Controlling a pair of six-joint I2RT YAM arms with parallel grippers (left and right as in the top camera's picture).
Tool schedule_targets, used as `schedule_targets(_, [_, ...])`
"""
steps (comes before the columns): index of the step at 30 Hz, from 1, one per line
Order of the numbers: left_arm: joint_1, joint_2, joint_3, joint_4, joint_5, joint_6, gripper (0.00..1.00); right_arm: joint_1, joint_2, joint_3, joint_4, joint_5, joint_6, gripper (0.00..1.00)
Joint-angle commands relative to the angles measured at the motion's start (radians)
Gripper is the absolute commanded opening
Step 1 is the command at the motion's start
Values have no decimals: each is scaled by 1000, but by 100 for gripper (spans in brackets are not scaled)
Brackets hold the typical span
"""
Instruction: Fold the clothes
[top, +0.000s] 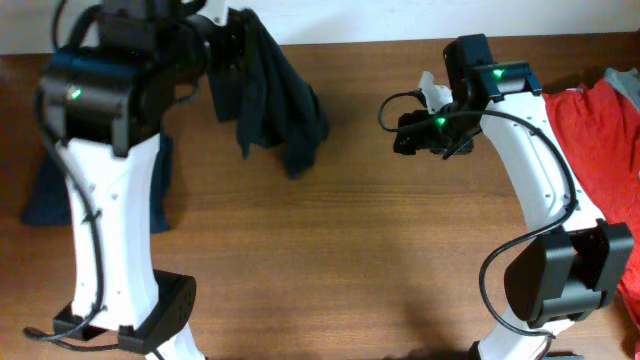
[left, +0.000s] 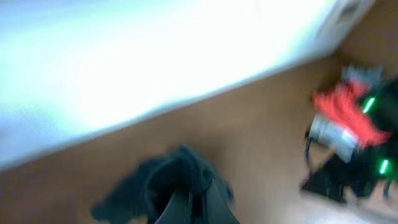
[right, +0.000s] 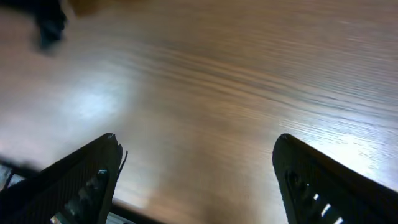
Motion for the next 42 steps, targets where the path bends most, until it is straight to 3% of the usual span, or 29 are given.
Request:
schedule_targets(1, [0,-29,108,64,-23,-59,1,2,-4,-7,3,-171,-90,79])
schedule_targets(8, [0,-29,177,166,-26,-93,1,53,-4,-7,7,-253,-89,80])
schedule_targets(15, [0,-33,177,198,-127,-103,1,163,-4,-7,63,-271,-88,80])
schedule_targets(22, [0,-73,177,209,-354,-101,1,212,-5,-7,86,-283,-78,80])
schedule_targets(27, [-20,-85,175,200,-296,-101,1,219,-5,-7,114,-594,-276,80])
schedule_targets(33, [-84,-85,168,202,-295,-90,1,238,-5,-7,290,-797,-242,80])
schedule_targets(38, [-117,-85,168,227,-309,-78,1,308,-5,-7,459,-747,-89,80])
schedule_targets(42, [-118,-88,168,242,-376,-56,1,371,-5,-7,477,-541,-9,80])
